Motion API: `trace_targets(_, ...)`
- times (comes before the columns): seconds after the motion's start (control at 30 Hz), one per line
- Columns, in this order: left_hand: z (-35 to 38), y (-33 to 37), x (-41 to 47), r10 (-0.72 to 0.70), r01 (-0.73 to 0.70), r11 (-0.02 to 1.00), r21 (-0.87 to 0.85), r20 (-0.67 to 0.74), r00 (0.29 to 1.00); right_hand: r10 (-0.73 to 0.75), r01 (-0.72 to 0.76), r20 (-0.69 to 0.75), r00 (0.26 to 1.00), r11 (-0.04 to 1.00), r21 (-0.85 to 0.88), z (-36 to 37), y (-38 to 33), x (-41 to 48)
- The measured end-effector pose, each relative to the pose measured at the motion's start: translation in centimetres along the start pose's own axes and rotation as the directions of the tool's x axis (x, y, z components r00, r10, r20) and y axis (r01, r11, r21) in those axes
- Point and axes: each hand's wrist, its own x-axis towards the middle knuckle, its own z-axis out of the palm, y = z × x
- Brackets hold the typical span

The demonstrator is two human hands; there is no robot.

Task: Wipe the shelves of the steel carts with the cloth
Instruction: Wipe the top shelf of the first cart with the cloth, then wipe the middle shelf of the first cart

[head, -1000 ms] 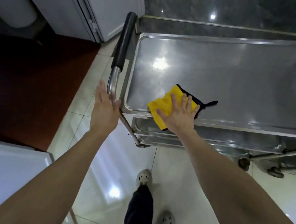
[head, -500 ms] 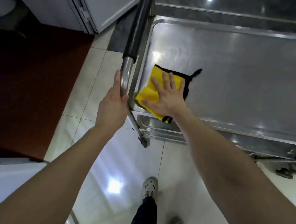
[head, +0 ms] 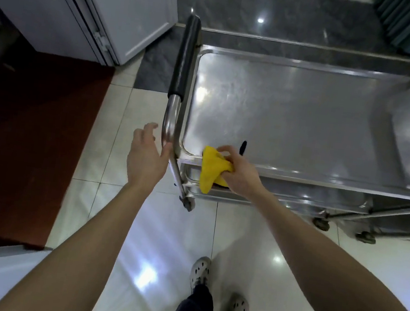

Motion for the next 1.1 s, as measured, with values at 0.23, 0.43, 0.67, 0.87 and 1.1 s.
trace_targets(0.23,1.6,3.8,-5.3,-0.052,0.566,0.646,-0.513,0.71,0.702,0.198,-0.35,0.294,0.935,0.386,0.853,-4.4,0.5,-7.4)
trace_targets(0.43,3.0,9.9,-6.6,0.076,0.593,0.589,-0.548,0.769,0.635,0.25,-0.313,0.243,0.937,0.297,0.902,-4.9,1.0,-9.6)
trace_targets(0.67,4.5,10.5,-10.2,-0.003,0.316,0.828,-0.463,0.559,0.829,0.336,-0.42,0.29,0.896,0.43,0.799,-4.0,6.3,-11.7)
trace_targets(0.87,6.3,7.7,-13.3,-0.076,0.163,0.978,-0.133,0.498,0.864,0.421,-0.452,0.171,0.89,0.776,0.439,-2.0,11.0,-12.4)
trace_targets(1.1,10.1,3.8,-14.9,-0.224,0.268,0.961,-0.065,0.383,0.896,0.366,-0.328,-0.025,0.93,0.861,0.389,-0.2,14.7,-11.9)
